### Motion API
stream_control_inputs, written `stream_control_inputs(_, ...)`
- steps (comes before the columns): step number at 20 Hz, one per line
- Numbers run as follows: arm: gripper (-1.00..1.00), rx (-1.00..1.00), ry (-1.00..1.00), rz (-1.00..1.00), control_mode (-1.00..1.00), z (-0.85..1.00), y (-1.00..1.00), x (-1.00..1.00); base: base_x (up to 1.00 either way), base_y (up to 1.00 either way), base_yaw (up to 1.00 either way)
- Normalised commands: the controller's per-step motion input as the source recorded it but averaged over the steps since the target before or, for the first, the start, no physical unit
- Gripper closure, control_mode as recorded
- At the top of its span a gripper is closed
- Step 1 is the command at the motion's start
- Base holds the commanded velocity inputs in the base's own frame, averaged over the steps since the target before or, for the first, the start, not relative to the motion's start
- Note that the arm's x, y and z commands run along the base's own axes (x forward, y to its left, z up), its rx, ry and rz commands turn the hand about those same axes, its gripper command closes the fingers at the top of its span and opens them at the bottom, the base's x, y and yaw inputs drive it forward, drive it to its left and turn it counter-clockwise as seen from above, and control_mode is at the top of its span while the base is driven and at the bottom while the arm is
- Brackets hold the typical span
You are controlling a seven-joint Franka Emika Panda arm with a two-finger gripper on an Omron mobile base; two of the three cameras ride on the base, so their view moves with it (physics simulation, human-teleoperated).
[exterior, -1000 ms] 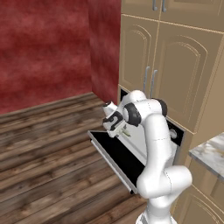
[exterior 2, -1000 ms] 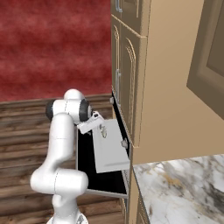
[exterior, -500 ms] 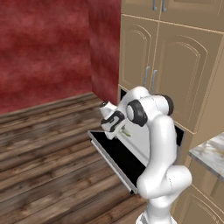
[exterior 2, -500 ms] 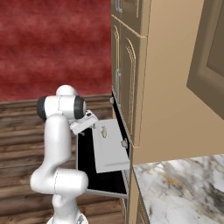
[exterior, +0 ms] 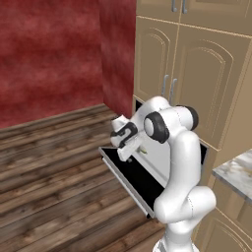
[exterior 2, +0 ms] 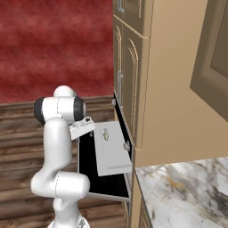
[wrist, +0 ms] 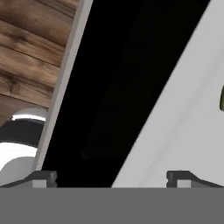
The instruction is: Place the fish on the top rack of the oven, and slide the tray back inside. Close the oven door.
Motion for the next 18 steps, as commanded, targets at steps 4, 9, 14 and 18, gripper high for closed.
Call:
stream_control_inputs(4,-1.00,0.04,0.27,0.02,-1.00,0.34,0.09,0.01,0.00,0.00,0.00)
stream_control_inputs(9,-1.00,-0.01,0.03,0.14,-1.00,0.30,0.00,0.05,0.00,0.00,0.00)
stream_control_inputs(14,-1.00,-0.07,0.00,0.36,-1.00,0.00,-0.02,0.01,0.00,0.00,0.00)
stream_control_inputs(18,-1.00,-0.01,0.00,0.40,-1.00,-0.05,-0.14,0.00,0.00,0.00,0.00)
